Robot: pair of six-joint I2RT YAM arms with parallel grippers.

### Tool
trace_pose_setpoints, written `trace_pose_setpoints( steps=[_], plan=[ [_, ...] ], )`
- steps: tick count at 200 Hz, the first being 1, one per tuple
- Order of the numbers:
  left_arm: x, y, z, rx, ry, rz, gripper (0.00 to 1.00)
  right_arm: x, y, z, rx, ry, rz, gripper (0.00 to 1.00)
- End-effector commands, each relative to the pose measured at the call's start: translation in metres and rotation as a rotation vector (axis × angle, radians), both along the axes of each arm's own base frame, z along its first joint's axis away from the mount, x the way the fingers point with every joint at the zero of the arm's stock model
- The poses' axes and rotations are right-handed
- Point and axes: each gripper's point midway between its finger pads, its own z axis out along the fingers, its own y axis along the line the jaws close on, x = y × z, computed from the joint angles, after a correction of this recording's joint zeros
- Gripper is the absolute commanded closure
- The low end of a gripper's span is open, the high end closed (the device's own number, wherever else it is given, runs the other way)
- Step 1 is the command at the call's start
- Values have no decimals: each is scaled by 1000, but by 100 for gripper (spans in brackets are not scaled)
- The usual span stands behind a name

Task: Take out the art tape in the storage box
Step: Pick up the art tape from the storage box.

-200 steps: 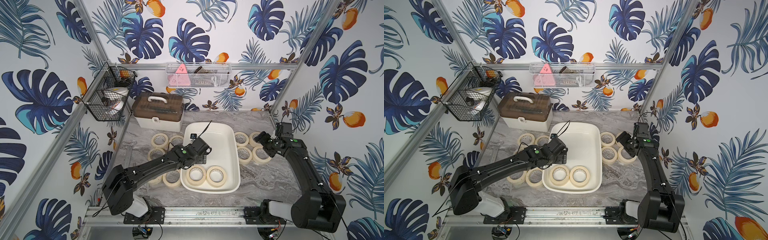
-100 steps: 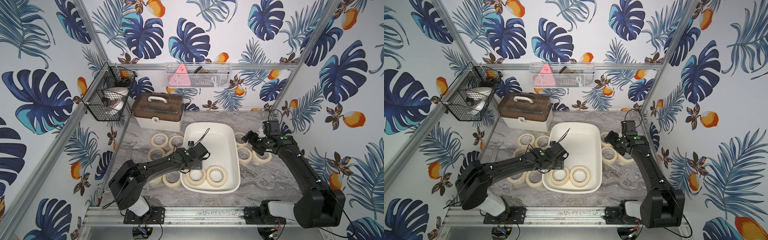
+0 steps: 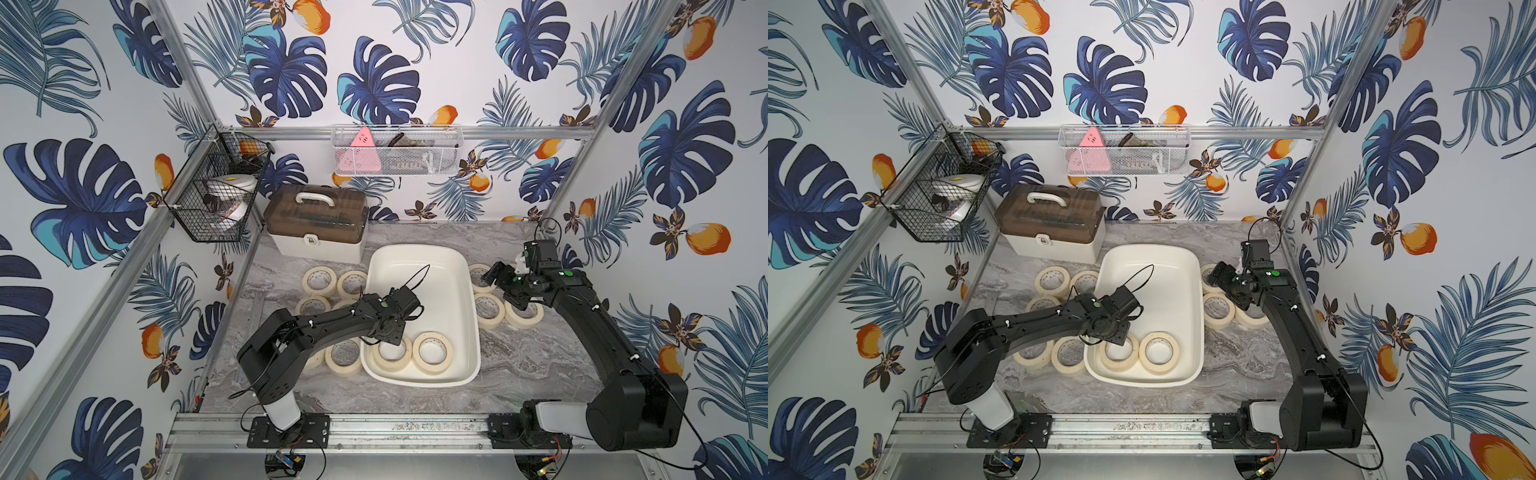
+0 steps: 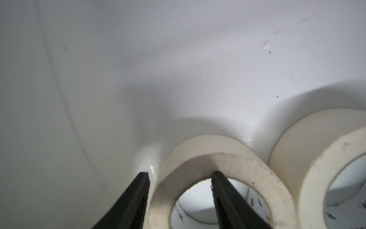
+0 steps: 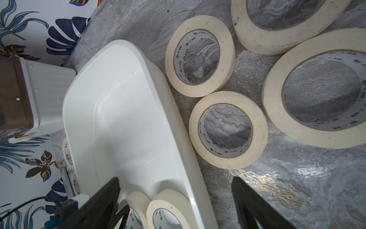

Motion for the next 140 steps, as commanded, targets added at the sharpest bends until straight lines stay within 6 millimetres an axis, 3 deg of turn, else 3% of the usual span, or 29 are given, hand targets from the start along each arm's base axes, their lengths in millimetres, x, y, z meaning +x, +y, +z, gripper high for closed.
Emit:
trace_pose_setpoints(
  steps=[1,27,35,39,71,140],
  plan=[
    [-11,6,-13,40,61,-68,43,-2,0,0,-13,8,20,10],
    [-16,3,-6,12,70,-99,39,-2,-1,-4,-23,18,25,9],
    [-18,2,-3,-5,69,-106,39,-2,0,-5,-25,22,30,9],
    [-19,2,-1,-12,69,-110,39,3,0,5,-24,-4,29,9],
    [-25,-2,6,-29,93,-158,41,5,0,5,-26,-3,33,9],
    [-17,1,-15,46,104,-179,42,3,1,2,-26,4,41,9]
  ],
)
